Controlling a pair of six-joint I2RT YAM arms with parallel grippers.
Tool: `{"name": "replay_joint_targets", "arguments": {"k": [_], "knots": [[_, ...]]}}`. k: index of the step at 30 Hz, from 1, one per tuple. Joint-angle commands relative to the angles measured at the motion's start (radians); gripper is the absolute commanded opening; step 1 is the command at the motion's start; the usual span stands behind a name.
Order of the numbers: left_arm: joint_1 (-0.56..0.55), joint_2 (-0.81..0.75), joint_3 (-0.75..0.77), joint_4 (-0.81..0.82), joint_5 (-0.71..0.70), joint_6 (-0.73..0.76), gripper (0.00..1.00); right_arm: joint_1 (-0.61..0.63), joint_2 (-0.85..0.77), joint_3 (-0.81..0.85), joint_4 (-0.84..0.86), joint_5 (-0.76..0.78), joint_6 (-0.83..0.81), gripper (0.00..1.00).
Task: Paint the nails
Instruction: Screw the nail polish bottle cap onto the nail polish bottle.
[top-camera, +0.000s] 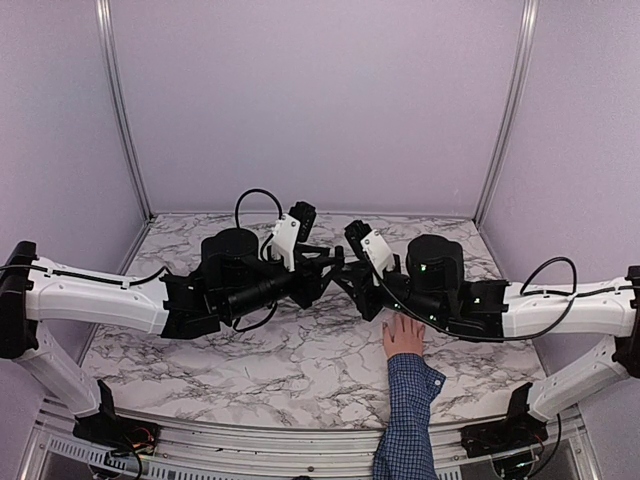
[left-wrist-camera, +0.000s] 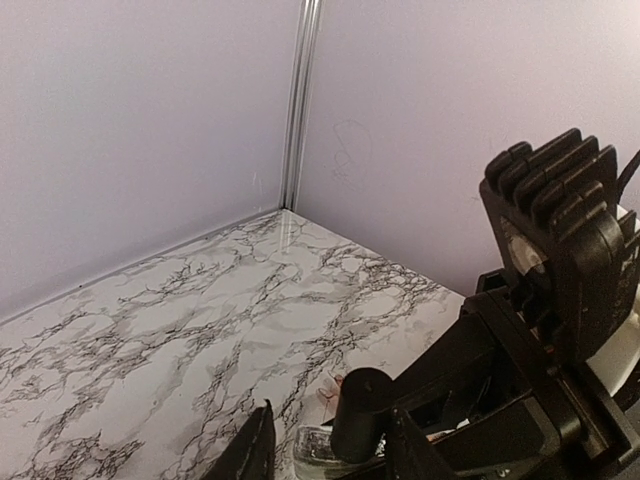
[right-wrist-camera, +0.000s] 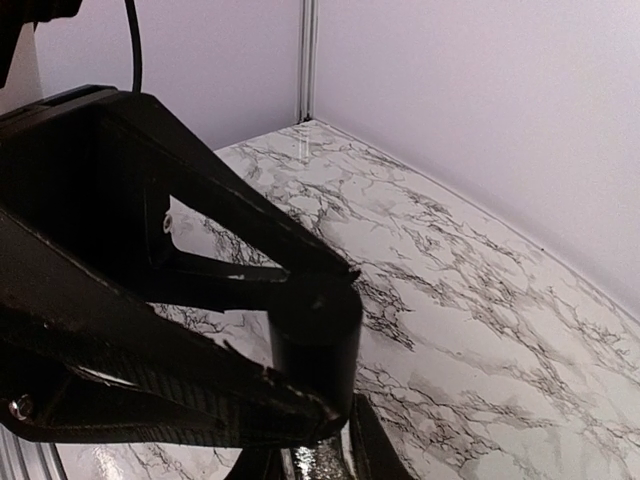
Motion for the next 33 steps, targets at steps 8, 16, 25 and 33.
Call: {"name": "replay_joint_targets", "arguments": {"k": [8, 16, 25, 33], "knots": [[0.007, 0.005, 0.028, 0.045, -0.046, 0.021, 0.21, 0.019, 0.012, 0.052, 0.017, -0.014, 0.015, 0.0], [0.007, -0.008, 0.013, 0.045, -0.007, 0.035, 0.0, 0.019, -0.001, 0.047, 0.015, -0.064, -0.006, 0.0], [0.008, -0.025, -0.011, 0.045, 0.234, 0.081, 0.0, 0.013, -0.06, 0.042, -0.014, -0.262, -0.092, 0.0], [0.011, -0.036, -0.04, 0.029, 0.506, 0.116, 0.0, 0.0, -0.085, 0.066, -0.076, -0.519, -0.141, 0.0]]}}
